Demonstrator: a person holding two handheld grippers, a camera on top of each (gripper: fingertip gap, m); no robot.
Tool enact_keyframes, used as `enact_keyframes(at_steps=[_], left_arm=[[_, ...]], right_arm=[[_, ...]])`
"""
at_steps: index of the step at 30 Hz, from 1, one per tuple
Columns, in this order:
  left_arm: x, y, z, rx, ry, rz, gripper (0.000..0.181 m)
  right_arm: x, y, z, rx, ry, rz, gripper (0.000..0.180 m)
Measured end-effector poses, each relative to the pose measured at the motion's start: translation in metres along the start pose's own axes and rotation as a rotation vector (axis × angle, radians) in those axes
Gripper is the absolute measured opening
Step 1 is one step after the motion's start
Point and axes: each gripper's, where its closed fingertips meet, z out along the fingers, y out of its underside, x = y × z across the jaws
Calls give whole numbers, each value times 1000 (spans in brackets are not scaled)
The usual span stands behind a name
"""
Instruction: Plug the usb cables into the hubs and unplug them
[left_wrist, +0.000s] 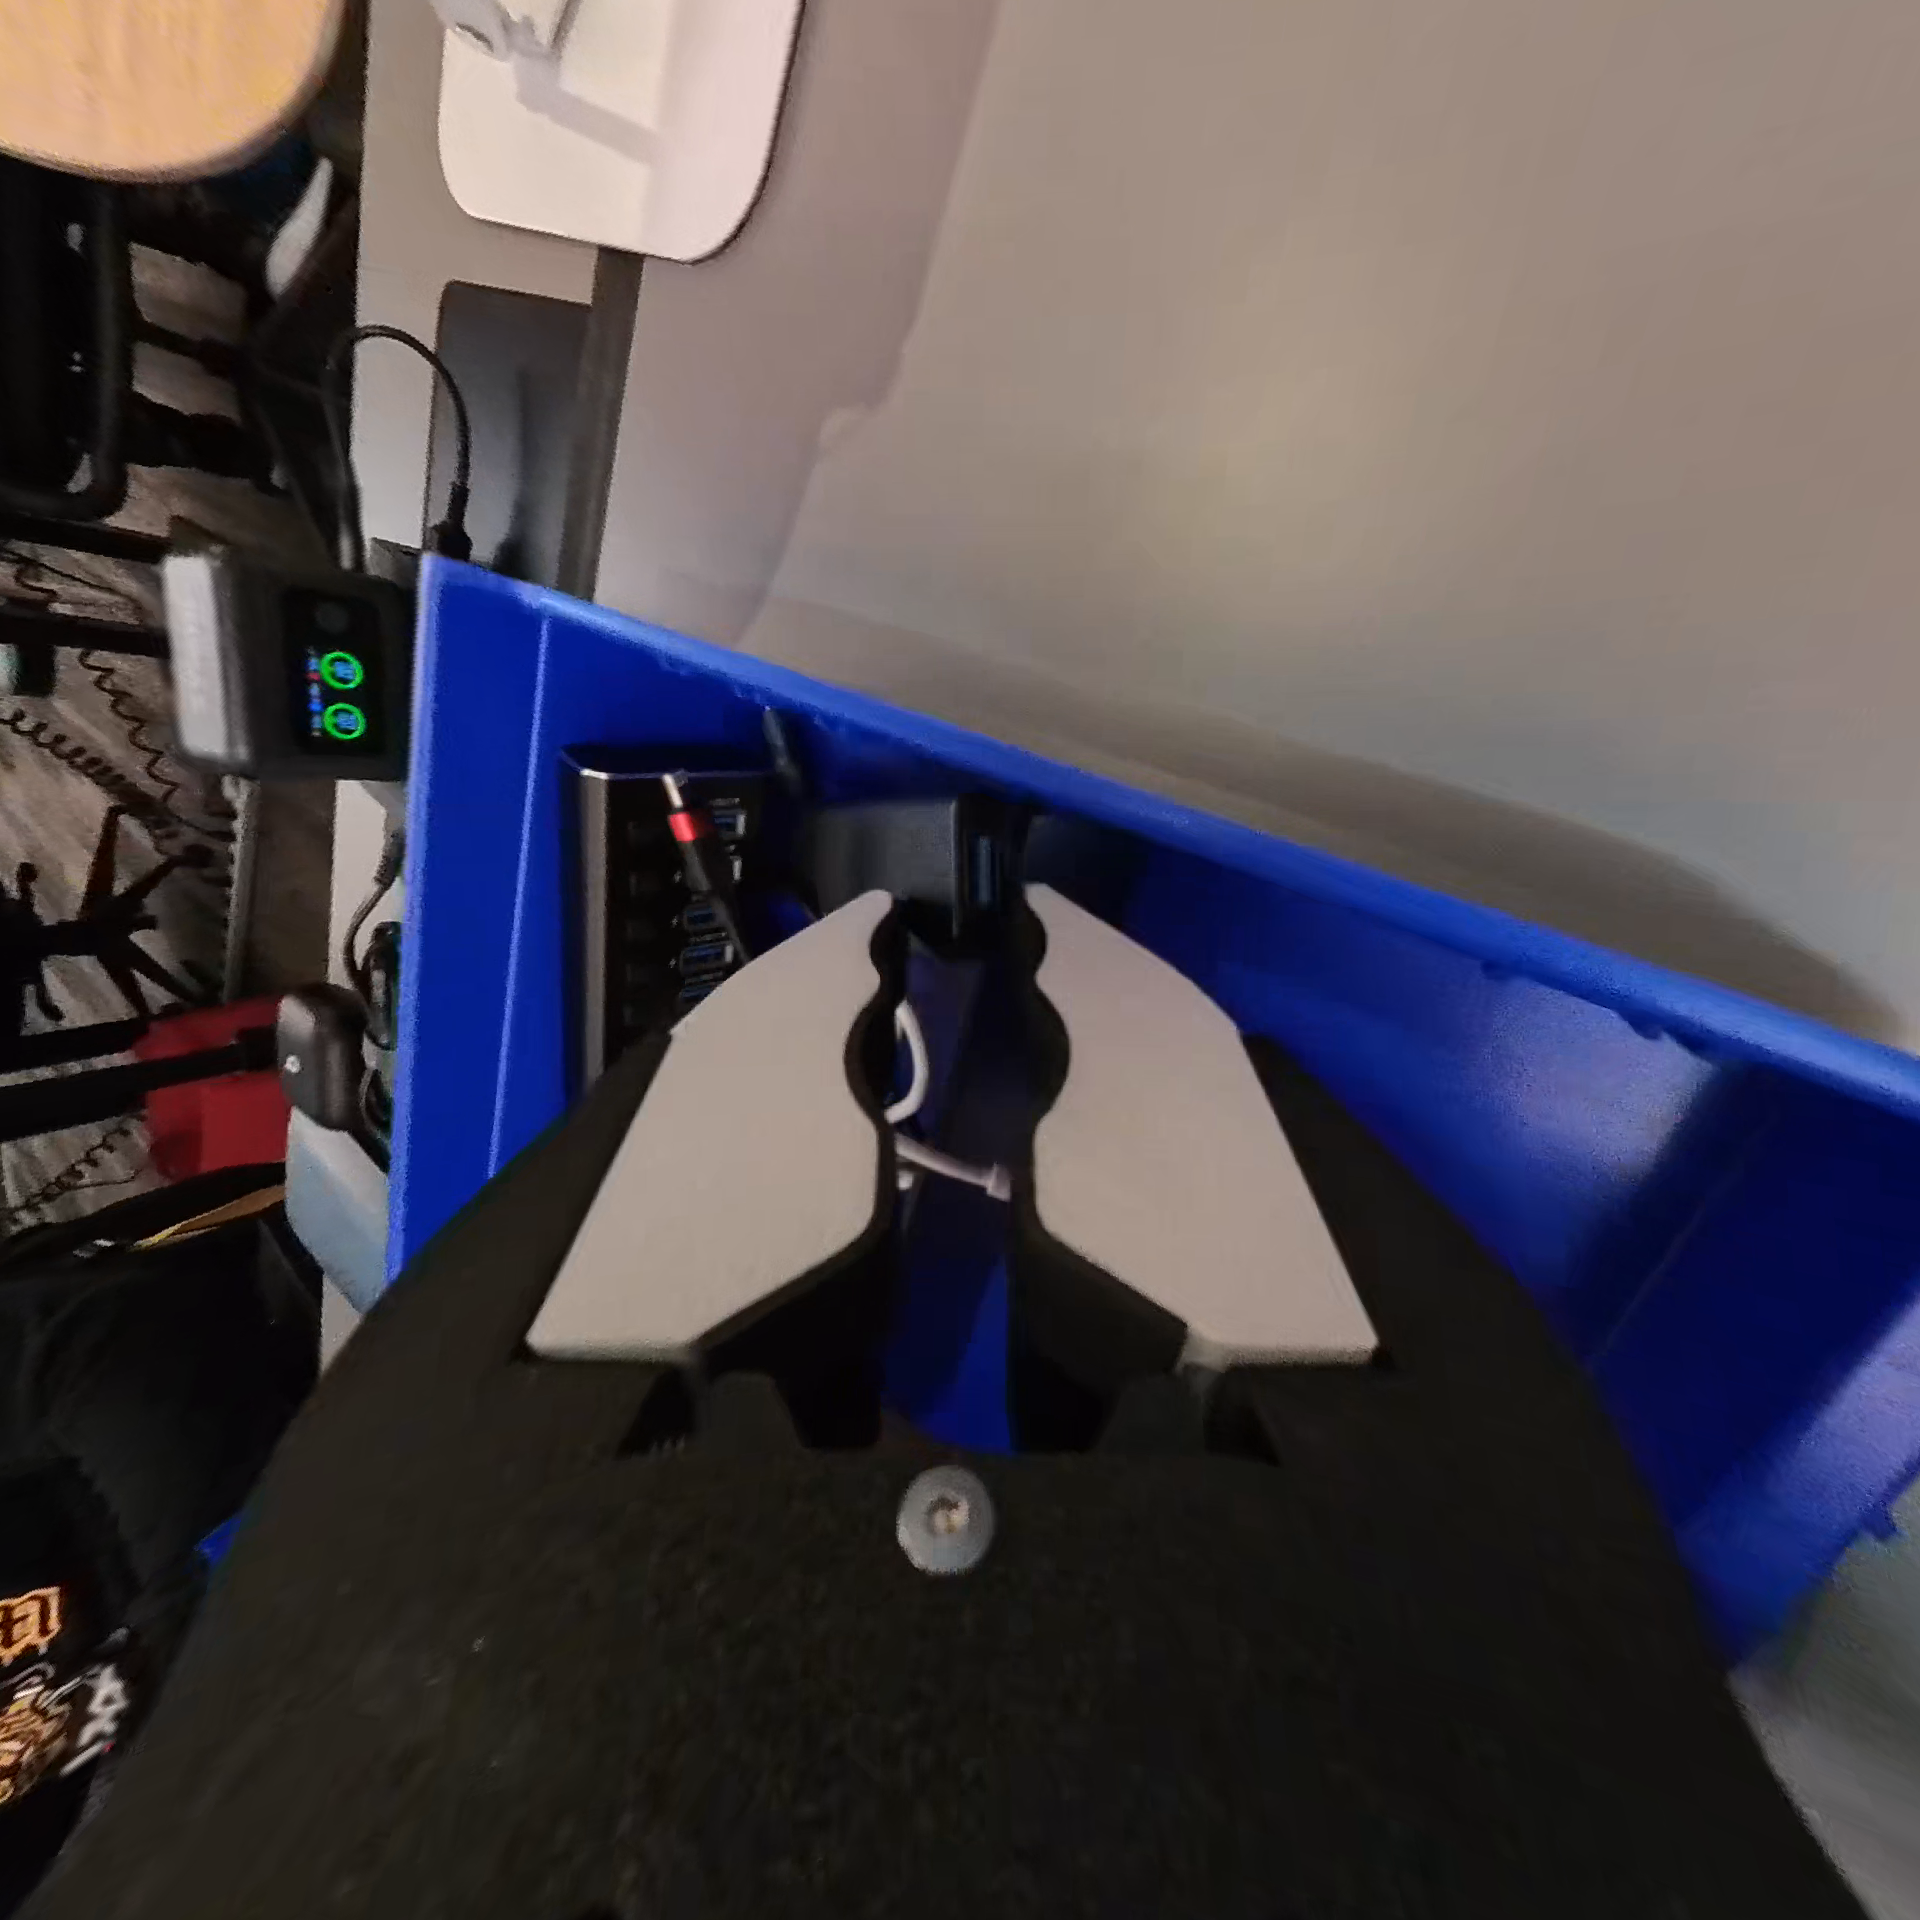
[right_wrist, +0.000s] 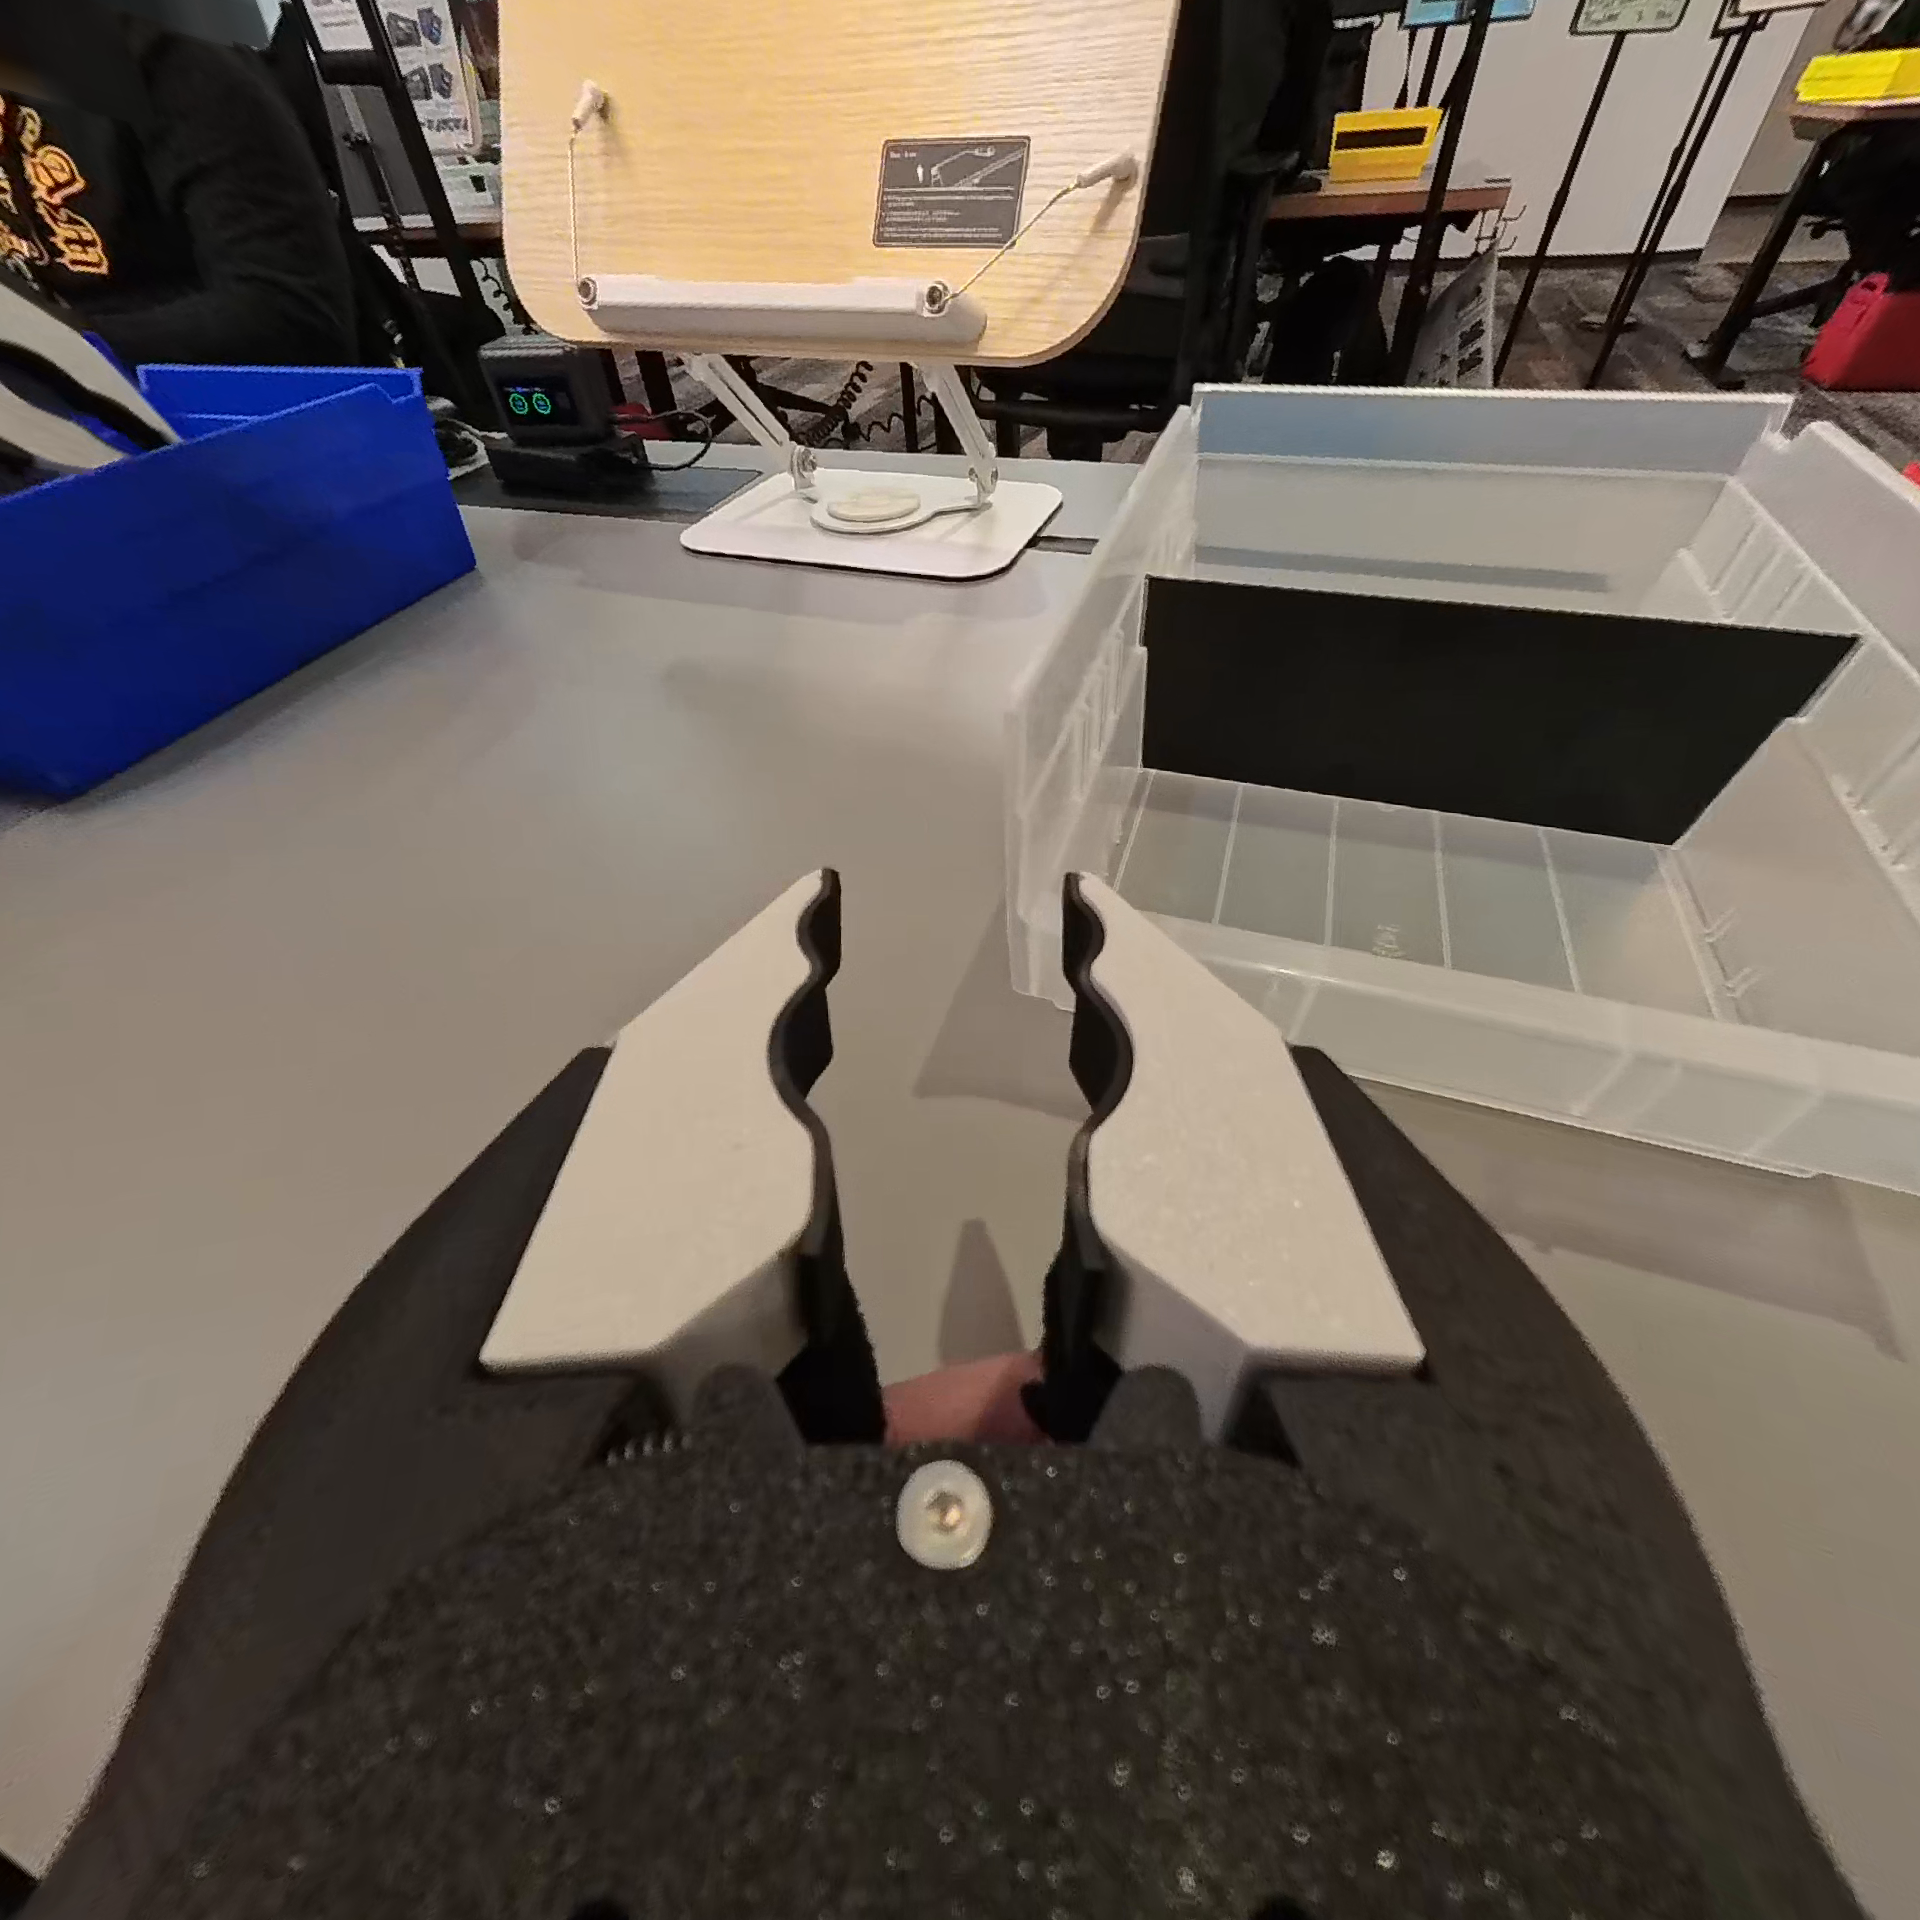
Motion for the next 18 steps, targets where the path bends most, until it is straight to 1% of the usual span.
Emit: enact_keyframes(at_steps=[2,3,5,8,10,14,16,18], left_arm=[[-19,-1,-13,24,-94,-23,13],[-27,-1,-20,34,-114,-52,11],[-45,-3,-35,91,-153,-151,11],[-72,-9,-64,234,-191,-332,11],[-92,-9,-88,309,-247,-423,10],[-117,-14,-139,463,-253,-597,11],[-128,-18,-168,536,-268,-645,11],[-140,-22,-196,586,-317,-645,11]], right_arm=[[-2,0,1,0,-6,-4,42],[-4,-1,2,1,-9,-6,42],[-7,-1,4,-2,-19,-11,42],[-12,-3,7,2,-29,-24,42],[-15,-3,9,1,-35,-30,42],[-20,-3,12,0,-51,-35,42],[-23,-3,13,-1,-61,-38,42],[-25,-2,13,-4,-66,-41,42]])
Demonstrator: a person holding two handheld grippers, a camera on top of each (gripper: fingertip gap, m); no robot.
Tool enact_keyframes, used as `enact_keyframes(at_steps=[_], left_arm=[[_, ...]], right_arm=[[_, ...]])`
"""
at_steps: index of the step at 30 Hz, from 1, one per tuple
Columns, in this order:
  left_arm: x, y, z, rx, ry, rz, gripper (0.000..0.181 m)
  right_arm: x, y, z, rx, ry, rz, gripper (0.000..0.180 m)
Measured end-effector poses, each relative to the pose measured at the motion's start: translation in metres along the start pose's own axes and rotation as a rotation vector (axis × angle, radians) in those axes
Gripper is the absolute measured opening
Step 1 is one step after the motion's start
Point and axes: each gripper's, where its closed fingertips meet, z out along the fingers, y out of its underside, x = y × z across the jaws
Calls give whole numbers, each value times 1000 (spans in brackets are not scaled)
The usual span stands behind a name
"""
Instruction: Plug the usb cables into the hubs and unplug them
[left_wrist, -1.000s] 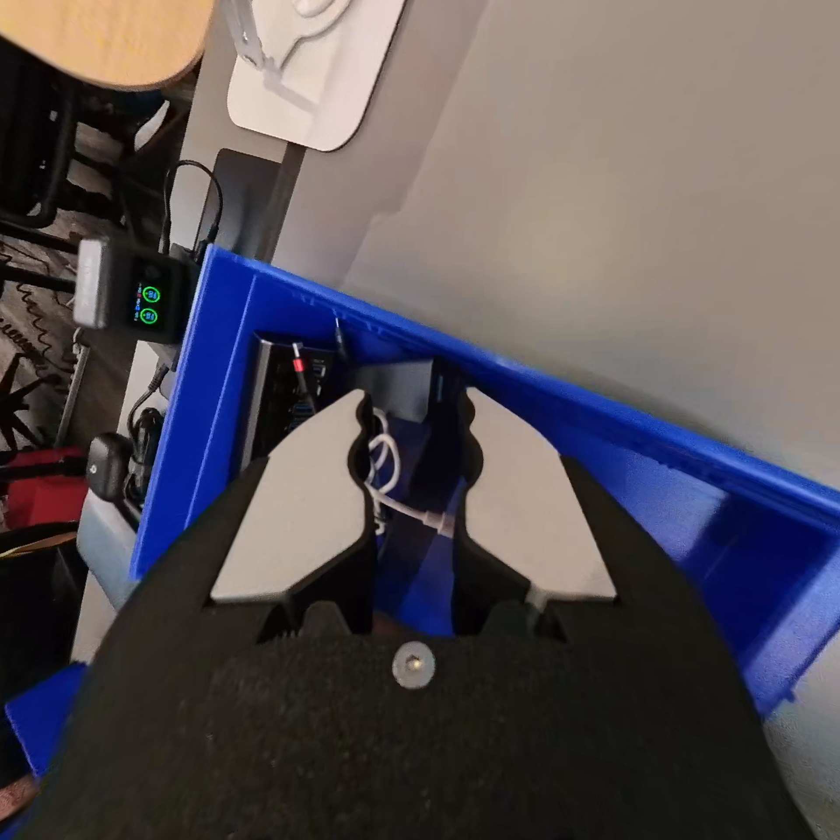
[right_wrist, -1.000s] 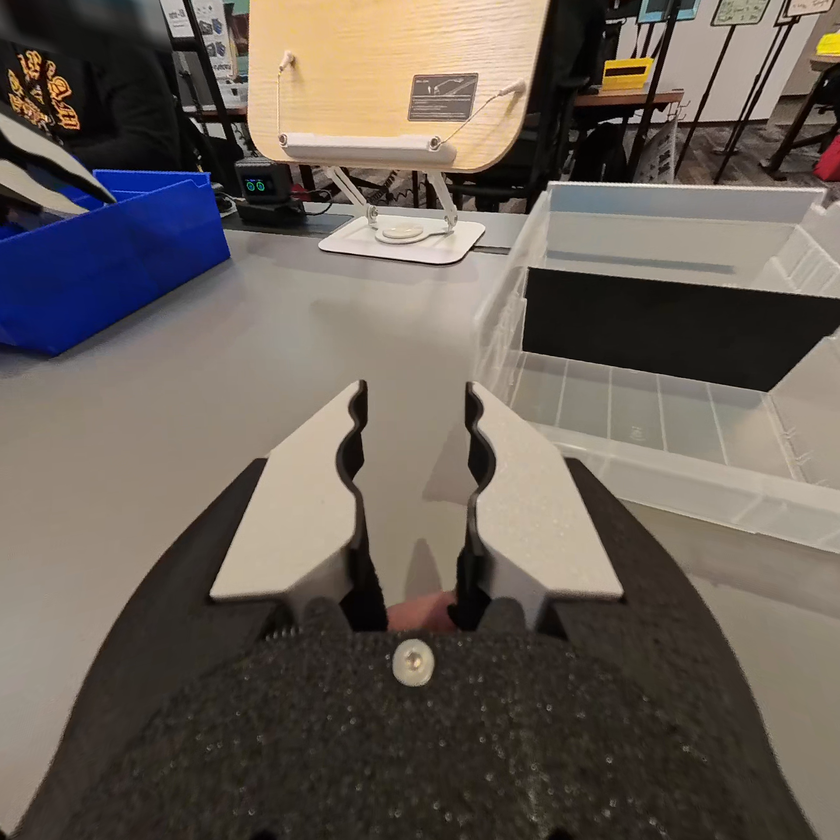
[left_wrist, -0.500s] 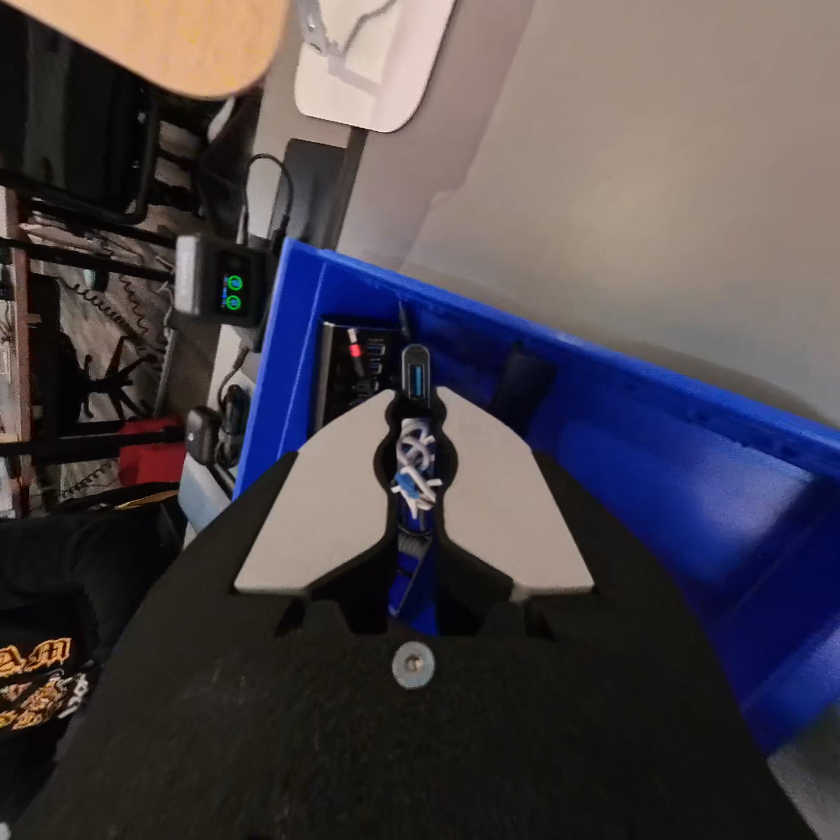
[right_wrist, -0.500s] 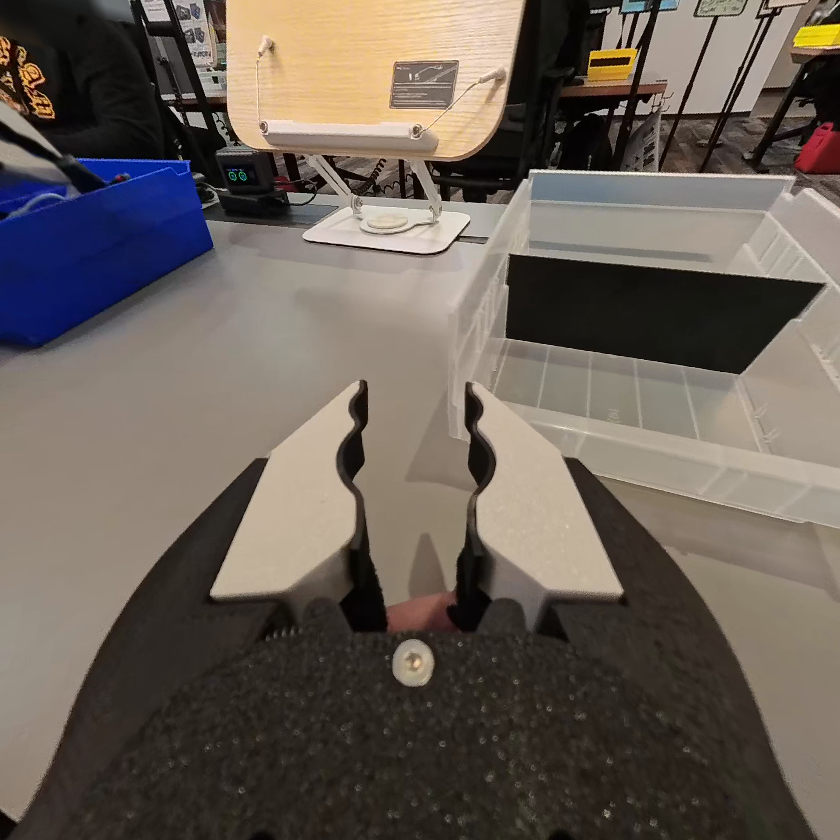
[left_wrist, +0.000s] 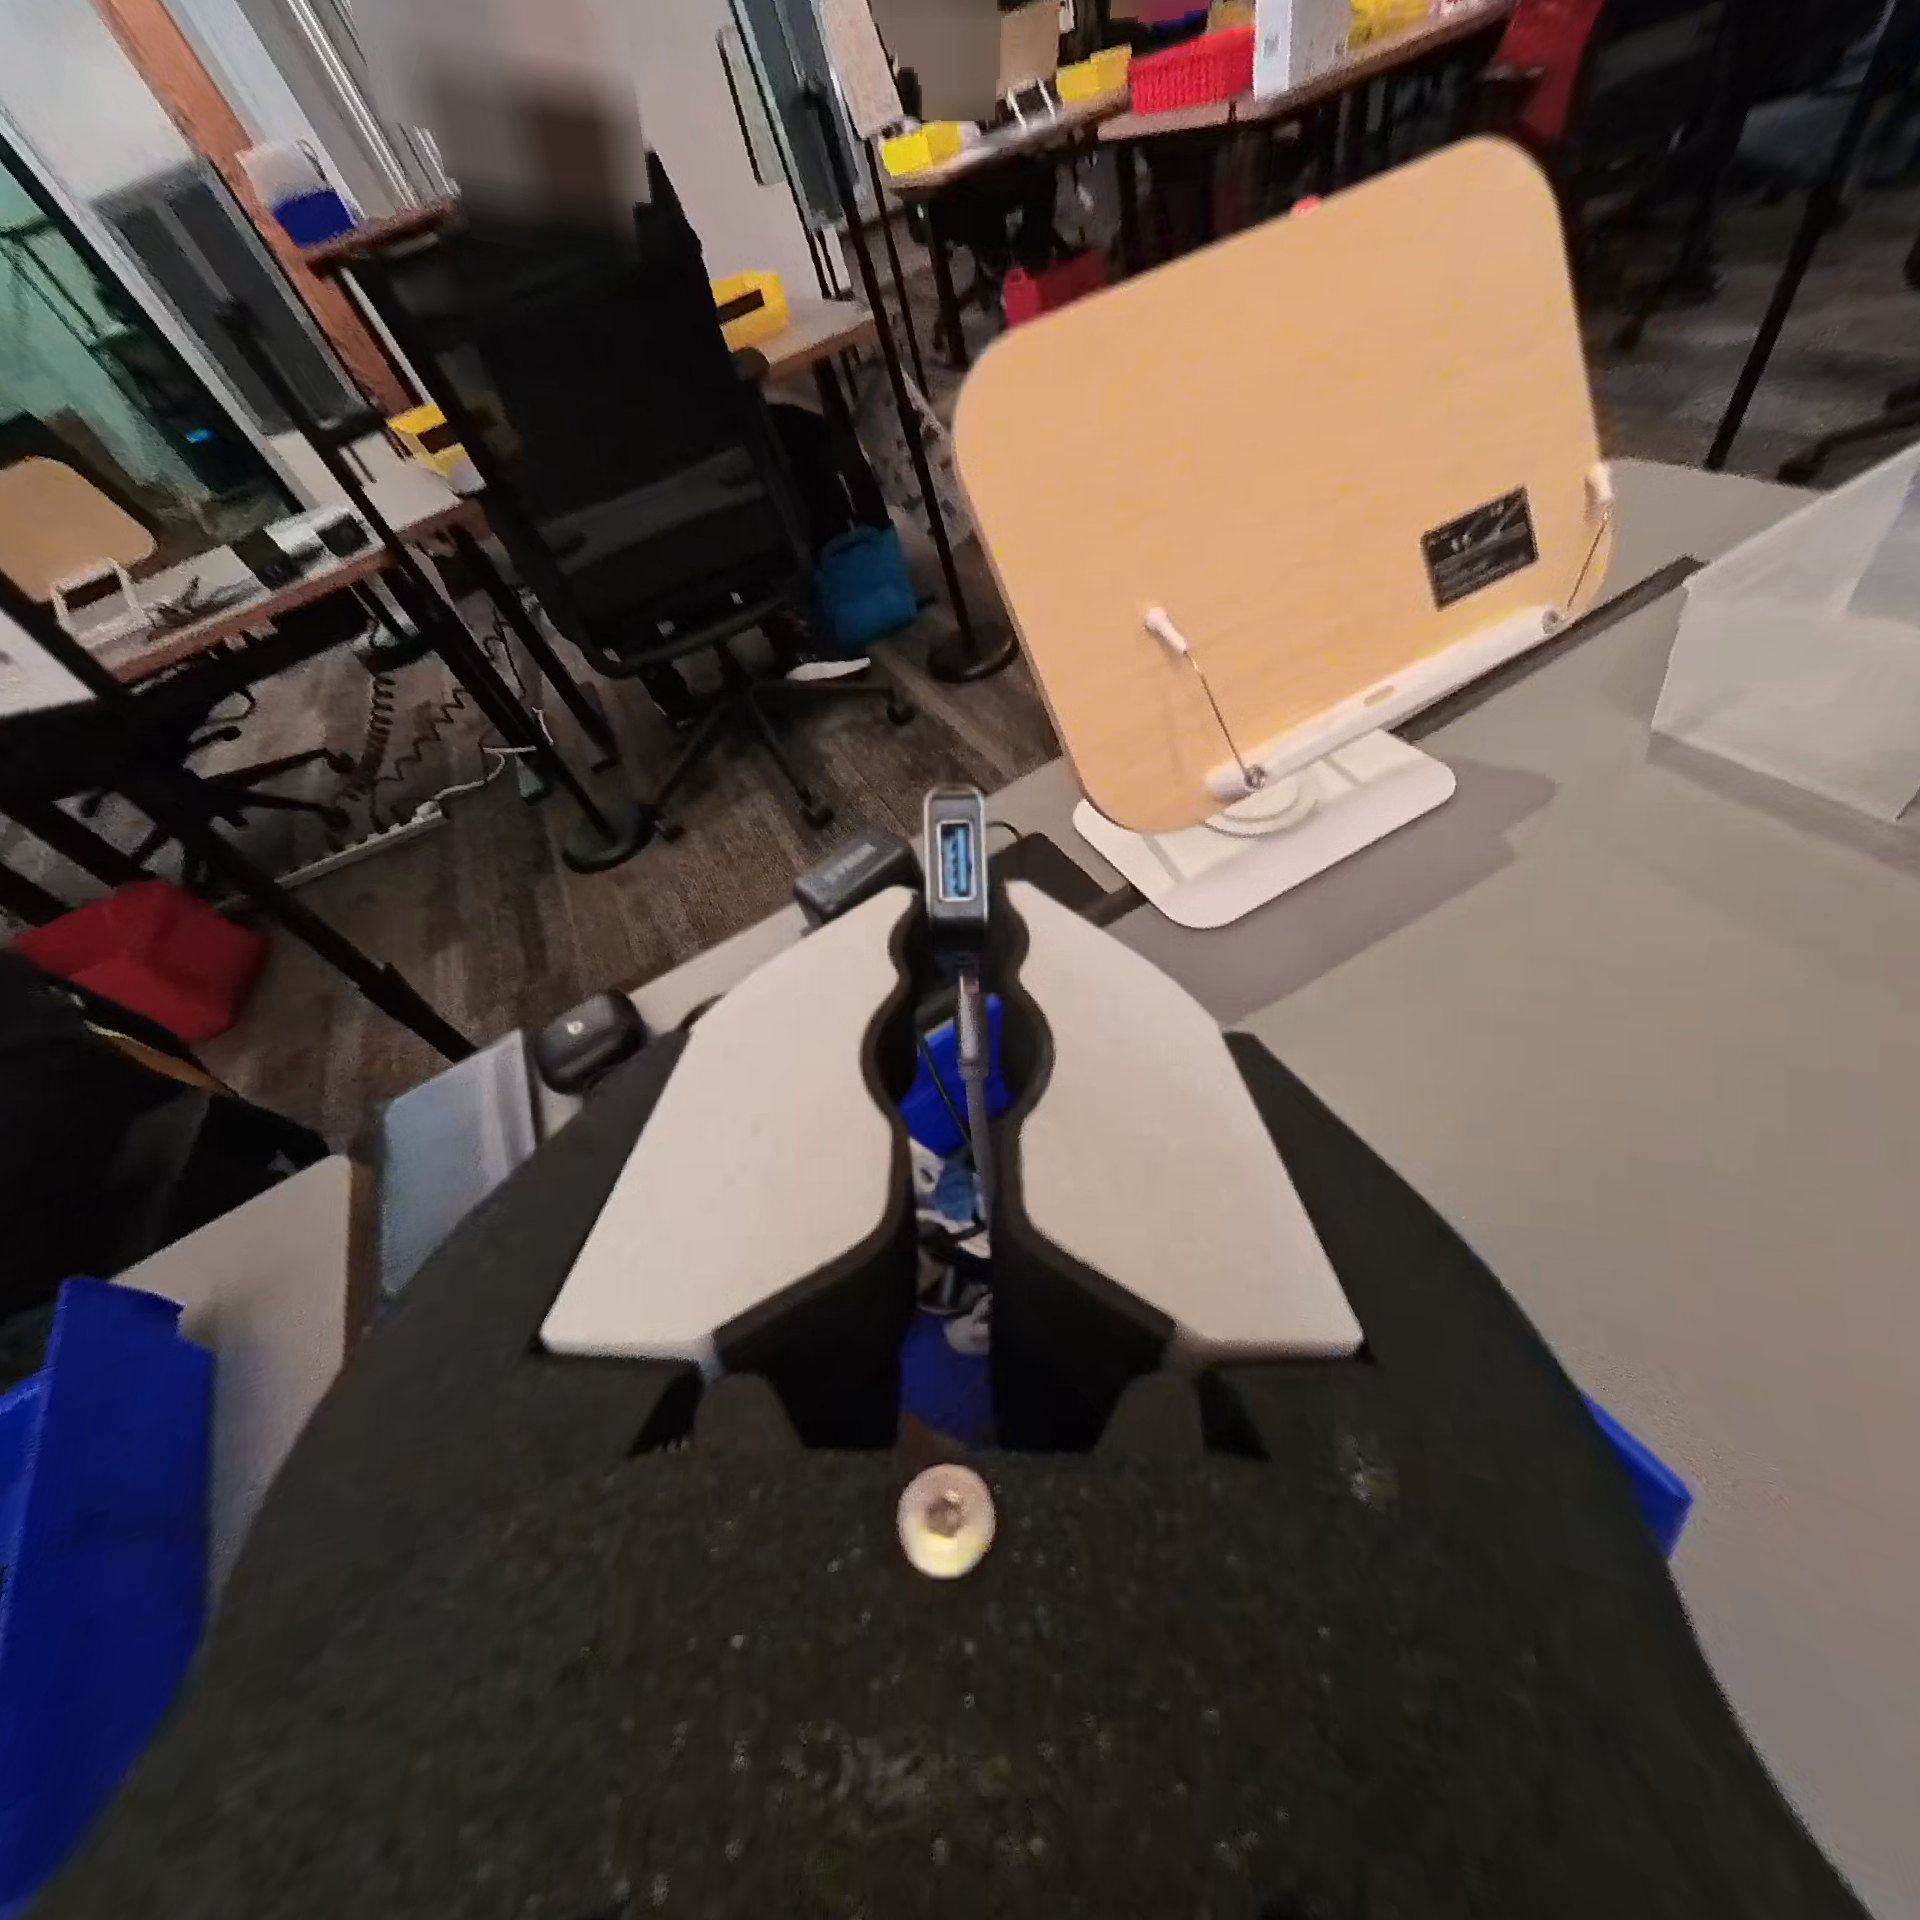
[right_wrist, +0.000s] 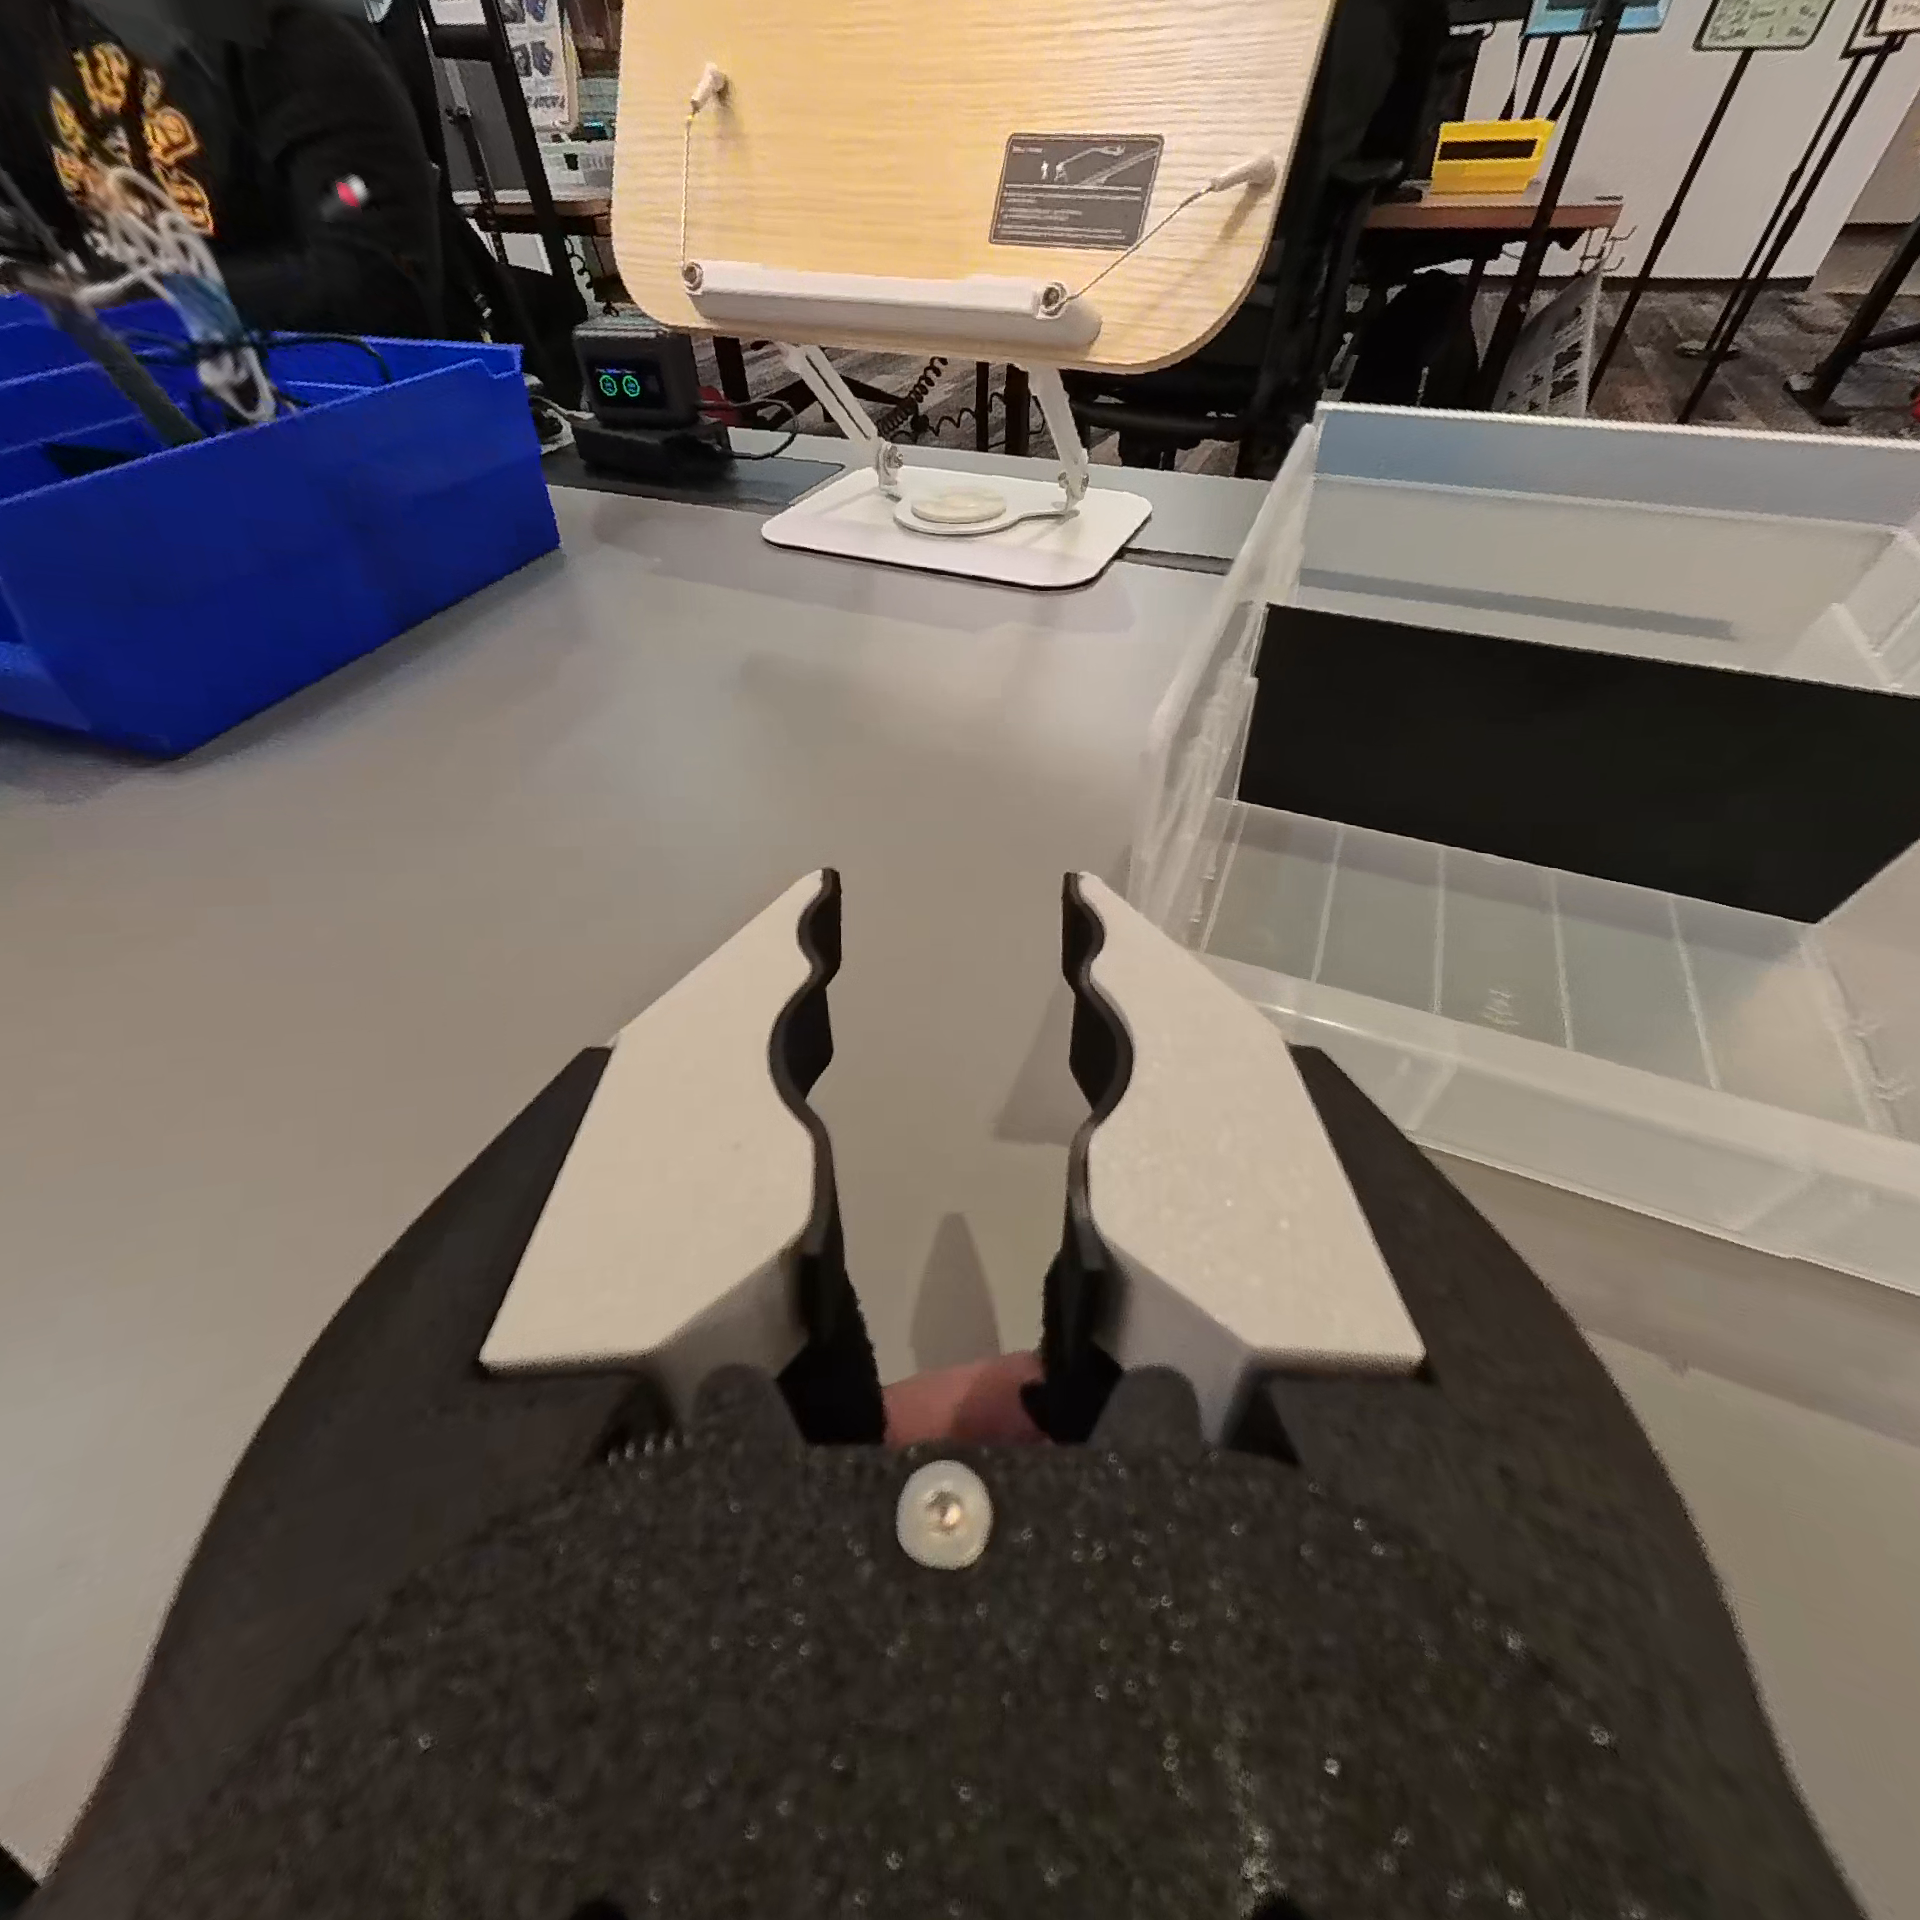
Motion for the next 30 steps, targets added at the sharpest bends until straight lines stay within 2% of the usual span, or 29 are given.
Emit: enact_keyframes(at_steps=[8,13,16,24,30], left_arm=[[-35,-105,-51,262,-25,-102,11],[-21,-167,-75,389,22,-130,10],[-5,-210,-91,438,34,-65,11],[4,-358,-151,557,17,102,10],[32,-406,-169,613,24,186,11]], right_arm=[[-1,0,0,2,0,-3,42],[-3,-1,-1,6,-10,-4,42],[-10,-2,0,12,-38,-1,42],[-16,-2,-1,14,-51,-7,42],[-13,0,0,9,-54,10,42]])
